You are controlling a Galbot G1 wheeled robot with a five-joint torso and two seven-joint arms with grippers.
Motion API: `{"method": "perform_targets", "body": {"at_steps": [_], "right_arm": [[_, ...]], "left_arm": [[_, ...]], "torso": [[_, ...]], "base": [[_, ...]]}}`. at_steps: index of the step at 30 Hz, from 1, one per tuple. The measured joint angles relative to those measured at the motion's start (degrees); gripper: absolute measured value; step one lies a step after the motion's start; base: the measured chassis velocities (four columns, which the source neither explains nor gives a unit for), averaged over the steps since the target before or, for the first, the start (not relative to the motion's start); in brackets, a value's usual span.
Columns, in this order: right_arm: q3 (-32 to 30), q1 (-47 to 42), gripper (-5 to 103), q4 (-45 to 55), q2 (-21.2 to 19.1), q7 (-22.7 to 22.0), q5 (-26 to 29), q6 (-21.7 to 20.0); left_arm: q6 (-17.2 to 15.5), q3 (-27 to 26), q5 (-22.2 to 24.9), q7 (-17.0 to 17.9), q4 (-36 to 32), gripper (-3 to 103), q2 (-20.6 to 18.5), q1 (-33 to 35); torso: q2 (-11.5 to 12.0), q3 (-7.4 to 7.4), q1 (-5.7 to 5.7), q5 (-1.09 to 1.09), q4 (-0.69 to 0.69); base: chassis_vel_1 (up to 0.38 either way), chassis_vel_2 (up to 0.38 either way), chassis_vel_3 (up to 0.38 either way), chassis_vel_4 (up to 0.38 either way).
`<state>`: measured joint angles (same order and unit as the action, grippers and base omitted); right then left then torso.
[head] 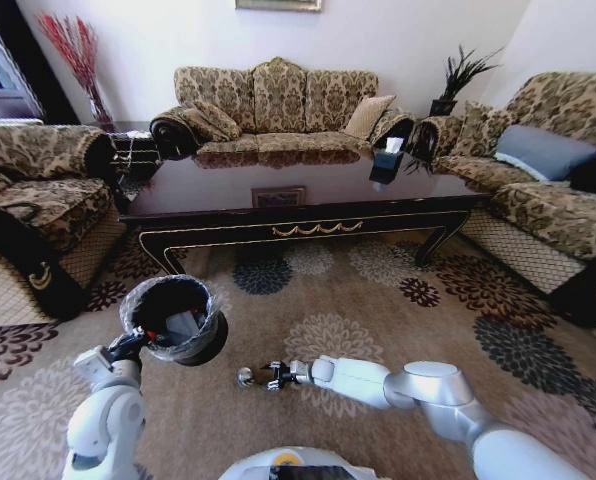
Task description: Move to the front of the table and pick up the trash from the floor, then place it into the trash bin.
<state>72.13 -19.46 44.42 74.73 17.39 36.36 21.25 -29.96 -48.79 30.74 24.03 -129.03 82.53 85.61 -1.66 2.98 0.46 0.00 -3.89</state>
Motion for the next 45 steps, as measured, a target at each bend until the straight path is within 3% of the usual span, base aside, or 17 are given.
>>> {"method": "perform_targets", "body": {"at_steps": [5,8,16,21,39,42,45], "right_arm": [[0.0,0.0,54,0.0,-0.1,-0.1,0.0,0.1],[-0.1,0.0,65,0.1,0.2,-0.3,0.0,0.2],[-0.3,1.3,82,0.3,2.2,-1.4,0.9,0.2],[0.6,2.1,99,-0.2,4.4,-2.6,1.4,0.3],[3.2,0.5,101,-5.3,10.0,-7.1,1.2,-2.5],[3.2,0.6,91,-6.0,10.1,-7.6,1.4,-3.0],[2.9,0.4,90,-6.0,10.2,-8.8,2.1,-3.4]], "left_arm": [[0.0,0.1,0.0,0.0,0.2,3,-0.1,-0.2],[0.0,0.1,0.0,0.0,0.3,3,-0.2,-0.2],[-0.1,-0.3,0.2,0.0,0.4,3,-0.3,-0.5],[-0.3,-0.4,0.4,0.0,-0.1,3,-0.3,-0.4],[-0.2,-0.6,0.4,-0.1,-1.5,3,0.3,0.5],[-0.2,-0.6,0.4,-0.1,-1.5,3,0.3,0.6],[-0.1,-0.6,0.4,-0.1,-1.5,3,0.3,0.6]], "torso": [[0.0,0.00,0.00,0.00,0.00],[0.0,0.00,0.00,0.00,0.00],[0.0,0.00,0.00,0.00,0.00],[0.0,0.00,0.00,0.00,0.00],[0.0,0.00,0.00,0.00,0.00],[0.0,0.00,0.00,-0.01,0.00],[0.0,0.00,0.00,0.00,0.00]], "base": [[0.000,0.000,0.000,0.000],[0.000,0.000,0.000,0.000],[0.000,0.000,0.000,0.000],[0.000,0.000,0.000,0.000],[0.000,0.000,0.000,0.000],[0.000,0.000,0.000,0.000],[0.000,0.000,0.000,0.000]]}}
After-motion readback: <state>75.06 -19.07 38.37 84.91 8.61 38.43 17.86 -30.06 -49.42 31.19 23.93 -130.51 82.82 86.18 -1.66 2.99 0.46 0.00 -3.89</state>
